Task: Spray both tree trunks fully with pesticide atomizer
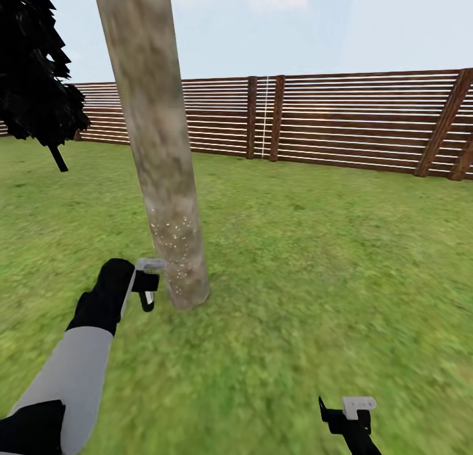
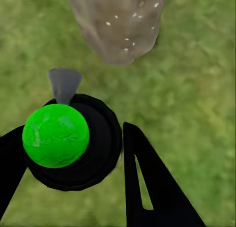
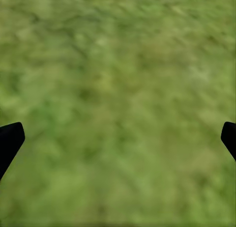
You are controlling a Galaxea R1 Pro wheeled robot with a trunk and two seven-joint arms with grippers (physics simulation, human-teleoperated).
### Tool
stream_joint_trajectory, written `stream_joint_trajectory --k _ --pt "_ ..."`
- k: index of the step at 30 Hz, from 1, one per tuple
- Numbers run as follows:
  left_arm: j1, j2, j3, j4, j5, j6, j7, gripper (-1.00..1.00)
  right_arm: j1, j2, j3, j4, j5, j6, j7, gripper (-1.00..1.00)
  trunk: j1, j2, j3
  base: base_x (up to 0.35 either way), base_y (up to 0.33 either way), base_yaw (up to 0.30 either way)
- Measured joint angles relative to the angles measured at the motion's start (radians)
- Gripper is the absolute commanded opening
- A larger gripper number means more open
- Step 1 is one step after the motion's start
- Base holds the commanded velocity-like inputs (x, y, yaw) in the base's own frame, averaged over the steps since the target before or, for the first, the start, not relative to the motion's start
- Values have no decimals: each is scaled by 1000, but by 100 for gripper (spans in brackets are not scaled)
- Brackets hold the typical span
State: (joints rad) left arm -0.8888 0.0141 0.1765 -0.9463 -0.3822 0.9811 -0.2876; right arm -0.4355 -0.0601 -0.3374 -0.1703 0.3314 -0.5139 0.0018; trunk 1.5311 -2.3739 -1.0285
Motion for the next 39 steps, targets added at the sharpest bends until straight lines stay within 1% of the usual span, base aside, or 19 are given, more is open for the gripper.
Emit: stream_joint_trajectory --k 1,2,5,7,11,17,20,25,28,30,32,33,34,35,36,37,38,39 --pt "26 -2 1 0 1 -5 1 -100 0 0 0 0 0 0 0 100 0 0 0 0 0 0" --pt "38 -3 1 0 -2 -7 1 -100 0 0 0 0 0 0 0 100 0 0 0 0 0 0" --pt "56 1 4 6 -3 -9 2 -100 0 0 0 0 0 0 0 100 0 0 0 0 0 0" --pt "64 4 9 29 -2 -9 6 -100 0 0 0 1 0 0 0 100 0 0 0 0 0 0" --pt "88 6 11 45 -2 -9 59 -100 0 0 0 1 0 0 0 100 0 0 0 118 34 0" --pt "91 6 15 96 1 -8 73 -100 0 0 0 2 0 0 0 100 0 0 0 320 146 0" --pt "91 6 15 103 2 -8 74 -100 0 0 0 2 0 0 0 100 0 0 0 277 154 0" --pt "91 5 17 104 6 -8 74 -100 1 0 0 2 0 0 1 100 0 0 0 32 17 0" --pt "91 -3 16 109 6 -8 74 -100 0 0 0 2 0 0 0 100 0 0 0 1 1 0" --pt "91 -5 16 151 8 -16 74 -100 0 0 0 2 0 0 0 100 0 0 0 0 0 0" --pt "105 -5 17 194 6 -96 81 -100 0 0 0 2 0 0 1 100 0 0 0 0 0 0" --pt "113 -5 18 206 5 -128 96 -100 0 0 0 2 0 0 1 100 0 0 0 0 0 0" --pt "116 -5 18 213 6 -142 110 -100 0 0 0 2 0 0 1 100 0 0 0 0 0 0" --pt "121 -5 31 221 8 -156 130 -100 0 0 0 2 1 0 1 100 0 0 0 0 0 0" --pt "130 -5 110 229 16 -201 149 -100 0 0 0 2 1 0 3 100 0 0 0 0 0 0" --pt "133 -5 133 244 26 -234 152 -100 0 0 0 2 1 0 2 100 0 0 0 16 -6 0" --pt "134 -3 145 291 28 -295 154 -100 0 0 0 2 1 0 1 100 0 0 0 58 -71 0" --pt "134 0 147 304 26 -308 154 -100 0 0 0 2 2 0 1 100 0 0 0 88 -151 0"
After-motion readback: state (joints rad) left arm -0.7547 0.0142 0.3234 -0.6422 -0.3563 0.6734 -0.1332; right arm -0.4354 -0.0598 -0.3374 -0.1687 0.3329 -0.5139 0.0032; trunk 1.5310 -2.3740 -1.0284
